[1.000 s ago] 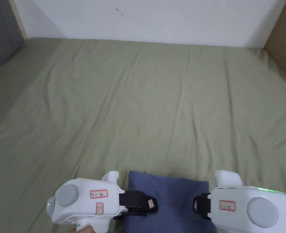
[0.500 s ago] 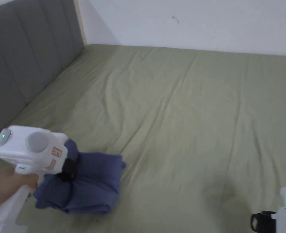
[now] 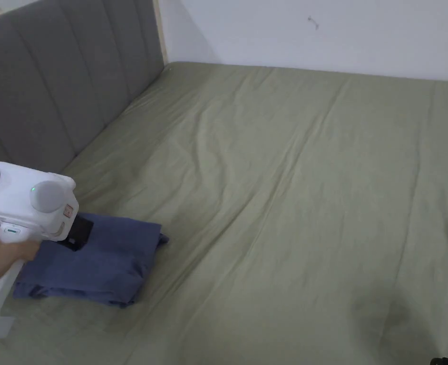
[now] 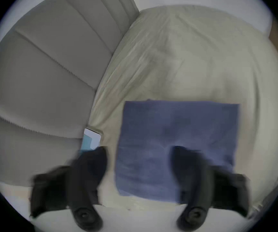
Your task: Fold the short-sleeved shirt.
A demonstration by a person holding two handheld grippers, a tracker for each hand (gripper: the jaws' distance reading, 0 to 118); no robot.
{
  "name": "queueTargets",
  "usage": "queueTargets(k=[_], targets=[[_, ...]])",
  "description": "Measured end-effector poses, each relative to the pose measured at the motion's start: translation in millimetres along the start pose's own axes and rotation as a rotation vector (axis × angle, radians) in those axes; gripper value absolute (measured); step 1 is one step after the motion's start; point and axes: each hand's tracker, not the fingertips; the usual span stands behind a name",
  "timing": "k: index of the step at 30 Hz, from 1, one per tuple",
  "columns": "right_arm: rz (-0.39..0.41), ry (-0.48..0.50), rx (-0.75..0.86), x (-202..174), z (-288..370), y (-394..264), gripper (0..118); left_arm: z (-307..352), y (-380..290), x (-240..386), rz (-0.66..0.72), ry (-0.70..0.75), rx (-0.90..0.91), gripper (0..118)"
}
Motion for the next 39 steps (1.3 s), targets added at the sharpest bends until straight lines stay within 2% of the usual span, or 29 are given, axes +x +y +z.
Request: queueTargets(k=[1,2,5,8,9,12,14,18,22,27,32,36,39], targets=[[-0.005,0.01,-0.002,-1,1,-3,0,12,-4,5,0.012,-0.055,0.028,13],[-0.009,0.018,-0.006,1,4,-3,0,25,-11,13,0.041,-0.105,0.055,0],[-0.009,0.028,0.0,-2,13,-10,0,64,-34,44,0.057,-0.208,0.146,0],[-0.023,0.044,0.025,6,27,-12,0,99,-50,72,0.129,-0.284,0.21,0],[-0.032,0.052,0.044,7,33,-14,0,111,-54,81,0.134,-0.283,0.244,0],[-0.053,0.066,0.083,17,53,-17,0,153,-76,116,0.125,-0.158,0.416,0],[-0.042,0.047,0.147,20,69,-19,0,185,-93,137,0.164,-0.16,0.508,0],[0.052,0.007,0.303,14,110,-21,0,235,-123,168,0.155,-0.259,0.626,0],[0.108,-0.071,0.468,2,158,-20,0,281,-145,195,0.171,-0.18,0.804,0],[0.142,-0.159,0.668,-5,215,-23,0,310,-159,226,0.112,-0.168,0.89,0],[0.183,-0.306,0.829,-18,256,-37,0,329,-168,241,0.098,-0.277,0.911,0],[0.189,-0.323,0.876,-18,270,-47,0,340,-178,250,0.119,-0.244,0.968,0],[0.151,-0.276,0.89,-14,275,-50,0,344,-182,254,0.111,-0.22,0.982,0]])
